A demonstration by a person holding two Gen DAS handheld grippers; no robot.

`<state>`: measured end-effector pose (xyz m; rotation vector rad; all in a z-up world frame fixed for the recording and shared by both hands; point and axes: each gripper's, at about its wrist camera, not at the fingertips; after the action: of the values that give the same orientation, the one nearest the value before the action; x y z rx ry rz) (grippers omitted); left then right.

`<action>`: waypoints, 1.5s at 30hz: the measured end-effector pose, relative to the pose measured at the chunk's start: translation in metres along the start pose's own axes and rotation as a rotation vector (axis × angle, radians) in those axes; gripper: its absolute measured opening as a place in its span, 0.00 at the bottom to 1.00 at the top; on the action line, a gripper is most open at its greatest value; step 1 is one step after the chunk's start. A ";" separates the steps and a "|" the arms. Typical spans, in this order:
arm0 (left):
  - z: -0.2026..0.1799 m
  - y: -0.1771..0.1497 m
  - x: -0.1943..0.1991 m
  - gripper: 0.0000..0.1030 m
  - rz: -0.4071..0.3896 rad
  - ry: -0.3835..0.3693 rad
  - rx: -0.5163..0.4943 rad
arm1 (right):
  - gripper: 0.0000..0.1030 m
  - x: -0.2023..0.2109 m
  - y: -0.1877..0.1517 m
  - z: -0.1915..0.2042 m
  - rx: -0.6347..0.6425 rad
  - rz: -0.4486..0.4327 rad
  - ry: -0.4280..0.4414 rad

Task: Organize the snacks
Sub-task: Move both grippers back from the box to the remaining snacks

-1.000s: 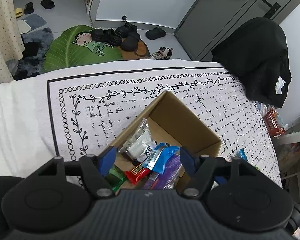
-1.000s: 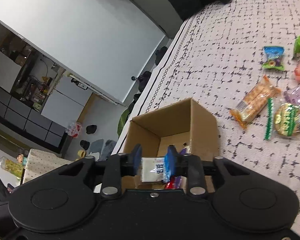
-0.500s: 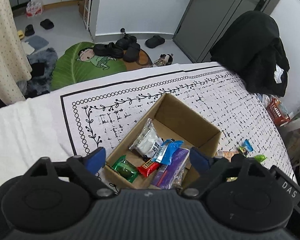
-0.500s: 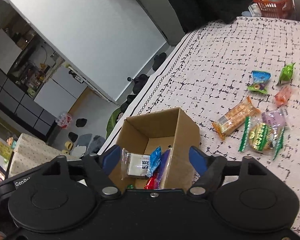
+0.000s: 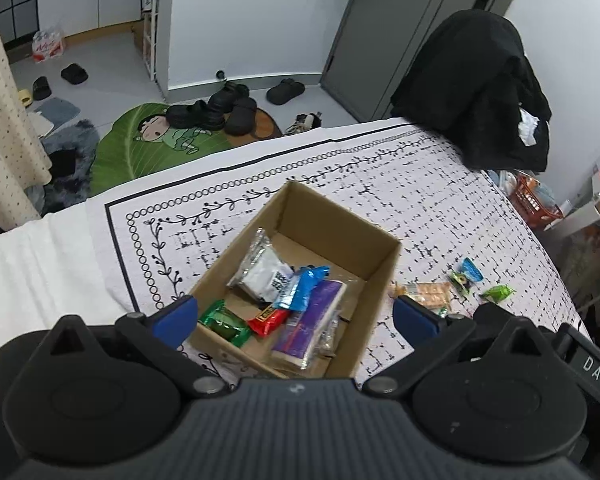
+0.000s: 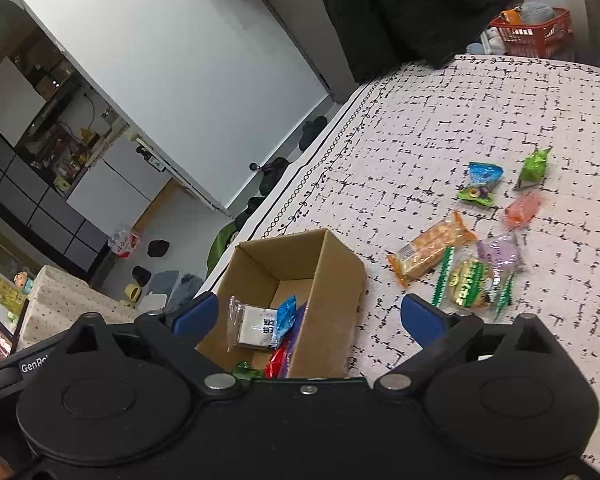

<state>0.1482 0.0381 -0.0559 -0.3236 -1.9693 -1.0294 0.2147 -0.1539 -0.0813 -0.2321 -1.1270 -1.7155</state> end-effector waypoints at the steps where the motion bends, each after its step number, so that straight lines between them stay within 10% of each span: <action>1: -0.003 -0.002 0.001 1.00 -0.002 -0.003 -0.002 | 0.97 0.002 0.001 -0.002 0.002 0.003 0.001; 45: -0.126 -0.064 -0.046 1.00 0.084 -0.087 -0.036 | 1.00 0.050 0.009 -0.128 -0.296 -0.043 -0.131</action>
<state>0.2120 -0.0911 -0.0910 -0.4740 -1.9992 -1.0130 0.2436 -0.2843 -0.1146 -0.5130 -0.9728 -1.9257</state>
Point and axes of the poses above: each gripper's, at about its wrist camera, not at the fingertips, and x roughly against the way its jaws point, z to its left, y to its top, and after that the axes turned 6 degrees about x, right-handed
